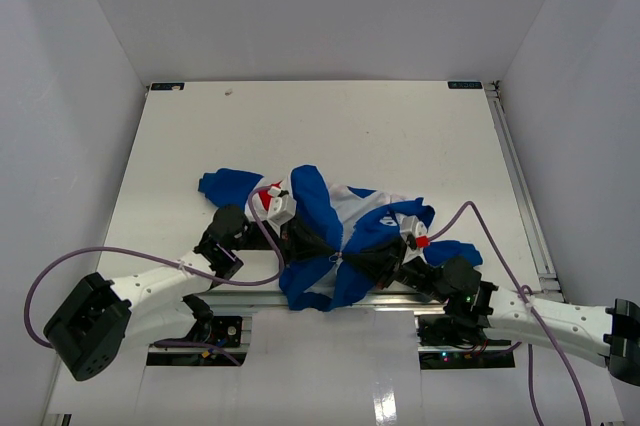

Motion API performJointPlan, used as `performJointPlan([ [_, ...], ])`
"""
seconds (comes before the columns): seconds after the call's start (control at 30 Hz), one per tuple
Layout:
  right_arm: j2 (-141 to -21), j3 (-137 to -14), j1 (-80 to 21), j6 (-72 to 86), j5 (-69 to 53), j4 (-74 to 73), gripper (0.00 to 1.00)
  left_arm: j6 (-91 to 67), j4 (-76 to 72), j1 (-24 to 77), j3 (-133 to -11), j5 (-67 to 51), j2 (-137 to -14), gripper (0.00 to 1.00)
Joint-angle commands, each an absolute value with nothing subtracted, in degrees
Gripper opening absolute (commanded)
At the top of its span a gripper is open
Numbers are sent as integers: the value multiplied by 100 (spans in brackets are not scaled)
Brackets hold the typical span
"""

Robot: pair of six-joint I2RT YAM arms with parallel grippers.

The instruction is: Zip up the jacket

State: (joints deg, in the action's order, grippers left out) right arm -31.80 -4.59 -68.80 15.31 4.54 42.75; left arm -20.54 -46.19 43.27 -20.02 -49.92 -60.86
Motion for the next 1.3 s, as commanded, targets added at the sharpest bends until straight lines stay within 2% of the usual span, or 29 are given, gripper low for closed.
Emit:
performJointPlan([
  [0.0,-3226,-1006,-6815,1415,650,4980,8,-1925,-4237,4390,-2117,-5047,-6287,0],
  [0.3,-3019,-1096,-6793,1312,828,4930,8,-1594,-3776,4646,-2289,-4797,-6413,0],
  [0.67,-2922,-1079,-6735,1187,1518,4614,8,-1777,-4157,4658,-2129,-5242,-6253,0],
  [0.97,-3196,-1362,-6671,1116,1494,4569,8,-1887,-4402,4701,-2188,-5537,-6618,0],
  [1.2,-3173,-1415,-6671,1343,1704,4036,8,-1907,-3912,4693,-2250,-4906,-6338,0],
  [1.27,-3207,-1425,-6662,1391,1792,3777,12,-2096,-3817,4702,-2274,-4614,-6305,0],
])
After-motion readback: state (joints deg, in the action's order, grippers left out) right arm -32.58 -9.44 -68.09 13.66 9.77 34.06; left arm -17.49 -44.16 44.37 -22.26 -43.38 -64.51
